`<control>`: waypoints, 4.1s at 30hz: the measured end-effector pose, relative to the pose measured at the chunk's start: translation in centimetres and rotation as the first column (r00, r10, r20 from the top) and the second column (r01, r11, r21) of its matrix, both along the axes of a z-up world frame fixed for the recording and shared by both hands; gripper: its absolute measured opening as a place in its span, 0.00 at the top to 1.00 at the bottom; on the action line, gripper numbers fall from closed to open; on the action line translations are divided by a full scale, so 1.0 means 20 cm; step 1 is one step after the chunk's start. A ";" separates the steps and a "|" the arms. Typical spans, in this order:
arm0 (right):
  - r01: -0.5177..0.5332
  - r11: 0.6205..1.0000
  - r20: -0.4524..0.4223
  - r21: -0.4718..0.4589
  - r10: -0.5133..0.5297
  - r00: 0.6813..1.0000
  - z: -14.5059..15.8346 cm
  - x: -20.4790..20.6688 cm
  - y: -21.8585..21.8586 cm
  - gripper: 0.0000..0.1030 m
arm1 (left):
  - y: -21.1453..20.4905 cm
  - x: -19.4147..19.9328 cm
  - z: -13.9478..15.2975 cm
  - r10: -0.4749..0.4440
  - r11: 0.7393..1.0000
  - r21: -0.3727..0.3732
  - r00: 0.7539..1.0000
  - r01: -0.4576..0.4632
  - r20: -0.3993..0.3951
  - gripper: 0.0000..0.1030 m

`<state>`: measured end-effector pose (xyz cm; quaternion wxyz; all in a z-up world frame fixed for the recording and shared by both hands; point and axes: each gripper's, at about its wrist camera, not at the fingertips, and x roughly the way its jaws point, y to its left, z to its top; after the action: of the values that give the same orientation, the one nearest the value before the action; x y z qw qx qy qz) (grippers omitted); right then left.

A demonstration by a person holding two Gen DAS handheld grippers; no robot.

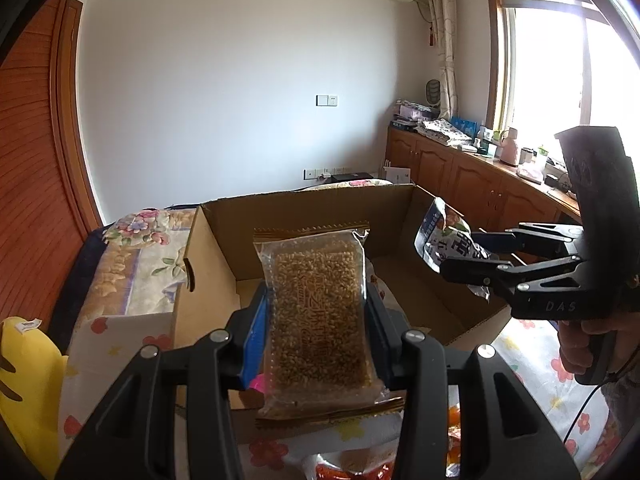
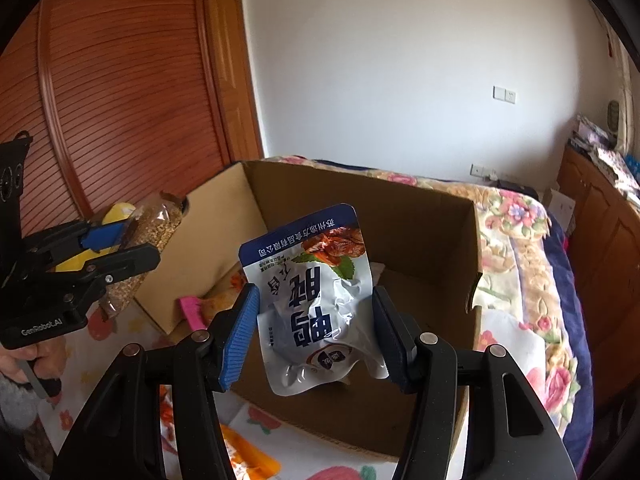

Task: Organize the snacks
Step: 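Carry both packs over the box and open both grippers to release them, then move the left tool to the blue wrapper while the right tool approaches the white pouch, then close the left gripper on the blue candy wrapper while the right gripper grasps the clear pouch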

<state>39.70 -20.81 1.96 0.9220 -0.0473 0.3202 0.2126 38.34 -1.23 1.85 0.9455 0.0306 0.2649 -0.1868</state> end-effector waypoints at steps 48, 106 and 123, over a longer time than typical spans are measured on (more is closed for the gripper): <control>0.039 0.999 -0.032 0.004 -0.039 0.999 -0.03 -0.53 -0.05 0.40 | 0.05 -0.49 -0.08 0.013 0.998 0.066 1.000 -0.013 -0.004 0.46; 0.040 0.998 -0.232 -0.047 -0.050 0.972 -0.55 -0.75 0.07 0.60 | -0.03 -0.75 -0.45 -0.131 0.964 0.205 0.973 0.170 -0.189 0.47; 0.038 0.998 -0.220 -0.042 -0.046 0.974 -0.55 -0.75 0.08 0.59 | -0.15 -0.63 -0.48 -0.182 0.913 0.305 0.941 0.270 -0.285 0.72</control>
<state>24.67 -19.31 -9.06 0.8840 -0.0338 0.4253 0.1910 25.65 -4.15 -7.68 0.8565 0.1999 0.4051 -0.2495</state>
